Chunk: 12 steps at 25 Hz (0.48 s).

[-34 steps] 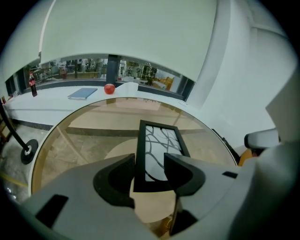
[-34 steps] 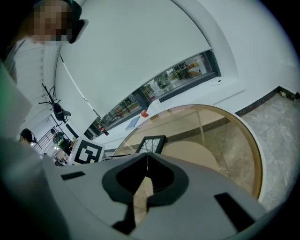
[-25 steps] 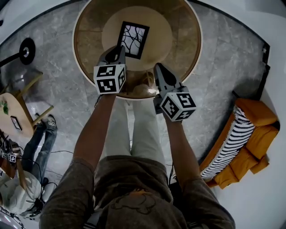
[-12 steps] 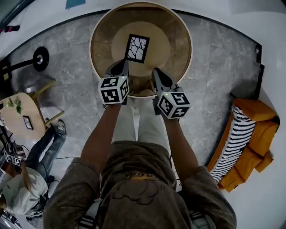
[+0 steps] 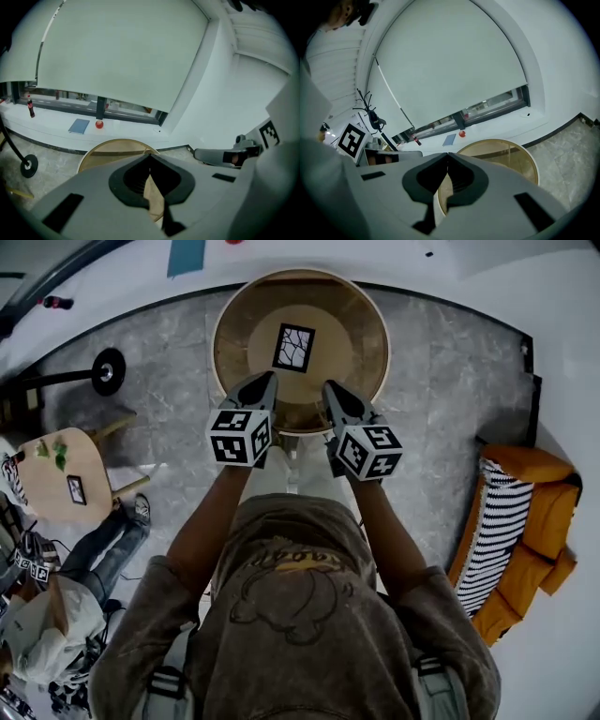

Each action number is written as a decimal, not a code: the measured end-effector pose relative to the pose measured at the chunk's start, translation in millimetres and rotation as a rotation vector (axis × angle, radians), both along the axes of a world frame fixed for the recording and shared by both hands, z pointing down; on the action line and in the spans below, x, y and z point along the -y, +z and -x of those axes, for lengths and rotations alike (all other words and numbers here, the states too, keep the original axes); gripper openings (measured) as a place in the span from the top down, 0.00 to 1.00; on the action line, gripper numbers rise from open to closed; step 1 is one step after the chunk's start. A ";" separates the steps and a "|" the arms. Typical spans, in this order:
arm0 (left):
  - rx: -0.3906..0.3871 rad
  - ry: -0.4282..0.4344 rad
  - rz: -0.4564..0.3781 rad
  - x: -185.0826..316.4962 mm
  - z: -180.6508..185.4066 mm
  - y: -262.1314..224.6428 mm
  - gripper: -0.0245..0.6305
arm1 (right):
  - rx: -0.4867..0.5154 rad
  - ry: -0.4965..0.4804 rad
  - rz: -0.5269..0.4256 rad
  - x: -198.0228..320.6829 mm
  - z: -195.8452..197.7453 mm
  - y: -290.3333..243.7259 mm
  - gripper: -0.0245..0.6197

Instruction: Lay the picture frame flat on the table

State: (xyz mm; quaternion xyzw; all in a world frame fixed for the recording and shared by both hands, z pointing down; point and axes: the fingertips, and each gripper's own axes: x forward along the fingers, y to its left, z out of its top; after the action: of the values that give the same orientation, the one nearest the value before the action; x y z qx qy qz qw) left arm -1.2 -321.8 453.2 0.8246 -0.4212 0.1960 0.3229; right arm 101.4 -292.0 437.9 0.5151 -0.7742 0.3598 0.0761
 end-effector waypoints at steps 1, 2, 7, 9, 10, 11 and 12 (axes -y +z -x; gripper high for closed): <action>-0.002 0.013 -0.013 -4.6 -1.4 -11.7 0.94 | -0.004 -0.007 -0.008 -4.5 -0.5 -9.2 0.93; -0.005 0.026 -0.026 -9.1 -2.6 -22.8 0.94 | -0.009 -0.015 -0.018 -8.9 -0.6 -18.1 0.93; -0.020 0.091 -0.096 -36.0 -6.6 -72.9 0.94 | -0.034 -0.045 -0.085 -35.1 -0.6 -62.9 0.93; -0.021 0.107 -0.128 -44.1 -7.6 -89.6 0.94 | -0.043 -0.047 -0.116 -43.0 -1.7 -79.4 0.93; -0.021 0.113 -0.145 -47.1 -7.7 -97.2 0.94 | -0.049 -0.049 -0.132 -46.0 -1.6 -87.0 0.93; -0.022 0.119 -0.160 -49.3 -7.6 -104.5 0.94 | -0.054 -0.051 -0.149 -48.3 -1.0 -94.2 0.93; -0.025 0.125 -0.176 -50.8 -7.5 -111.5 0.93 | -0.058 -0.054 -0.165 -50.0 0.4 -101.0 0.93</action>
State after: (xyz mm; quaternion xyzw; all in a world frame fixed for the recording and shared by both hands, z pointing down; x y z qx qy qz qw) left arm 6.4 -271.0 341.7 0.8768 -0.3806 0.1675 0.2415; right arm 101.0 -242.0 336.8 0.5088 -0.8123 0.2774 0.0655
